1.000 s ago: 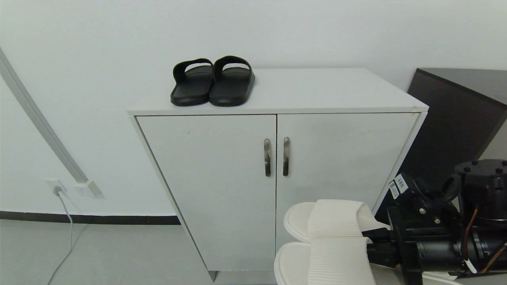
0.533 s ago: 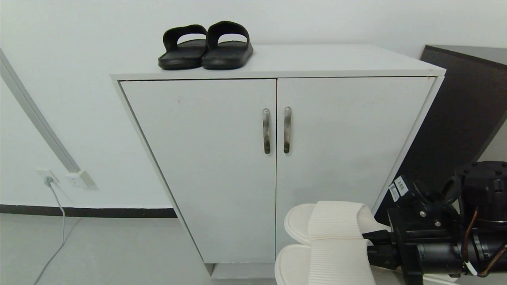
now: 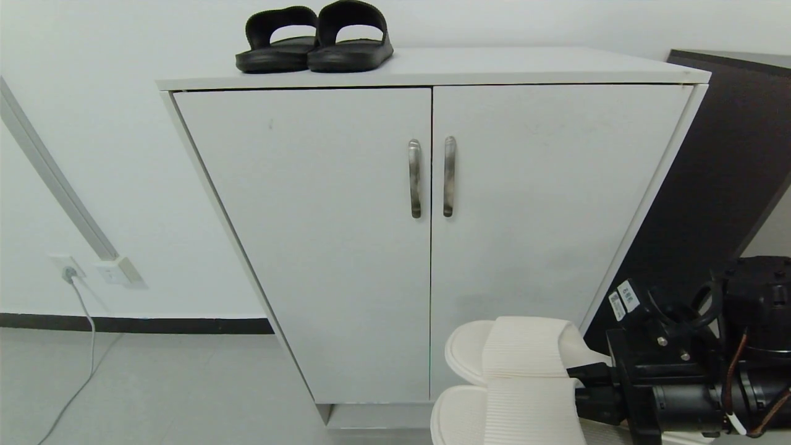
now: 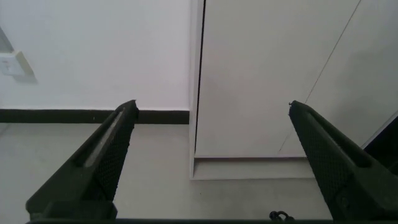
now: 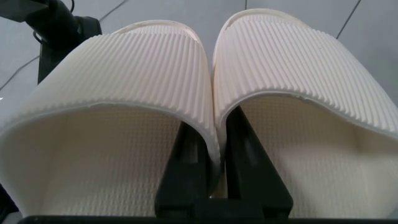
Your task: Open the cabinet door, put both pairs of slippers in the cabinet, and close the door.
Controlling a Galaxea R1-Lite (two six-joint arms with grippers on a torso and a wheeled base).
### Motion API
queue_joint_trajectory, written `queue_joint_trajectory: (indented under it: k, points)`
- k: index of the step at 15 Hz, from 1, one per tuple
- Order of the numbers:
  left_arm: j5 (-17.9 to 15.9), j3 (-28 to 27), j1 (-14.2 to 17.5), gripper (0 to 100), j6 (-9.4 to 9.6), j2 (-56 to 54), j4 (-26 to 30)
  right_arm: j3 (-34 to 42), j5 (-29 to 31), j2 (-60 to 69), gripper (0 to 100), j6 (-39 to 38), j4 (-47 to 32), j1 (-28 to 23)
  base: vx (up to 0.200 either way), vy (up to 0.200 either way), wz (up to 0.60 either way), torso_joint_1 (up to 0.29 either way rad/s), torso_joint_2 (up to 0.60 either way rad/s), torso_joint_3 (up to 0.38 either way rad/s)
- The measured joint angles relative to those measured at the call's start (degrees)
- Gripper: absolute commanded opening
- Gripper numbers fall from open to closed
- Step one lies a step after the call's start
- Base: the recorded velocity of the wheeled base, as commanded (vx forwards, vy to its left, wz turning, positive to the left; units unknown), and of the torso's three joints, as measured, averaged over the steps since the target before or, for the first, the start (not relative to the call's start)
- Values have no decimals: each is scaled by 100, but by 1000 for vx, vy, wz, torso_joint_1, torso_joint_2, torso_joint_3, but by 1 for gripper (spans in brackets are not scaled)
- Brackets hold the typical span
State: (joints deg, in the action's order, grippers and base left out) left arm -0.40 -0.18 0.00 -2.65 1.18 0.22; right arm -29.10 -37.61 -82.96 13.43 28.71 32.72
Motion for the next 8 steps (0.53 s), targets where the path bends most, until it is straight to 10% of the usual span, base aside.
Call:
queue_joint_trajectory:
  k: [6, 8]
  points:
    - [-39, -83, 0, 100, -9, 628, -33, 149, 4, 22, 0, -2, 279, -28, 0, 0, 0, 0, 0, 0]
    - [-211, -445, -2, 100, -282, 975, -43, 234, 33, 63, 0, -9, 407, -6, 0, 0, 0, 0, 0, 0]
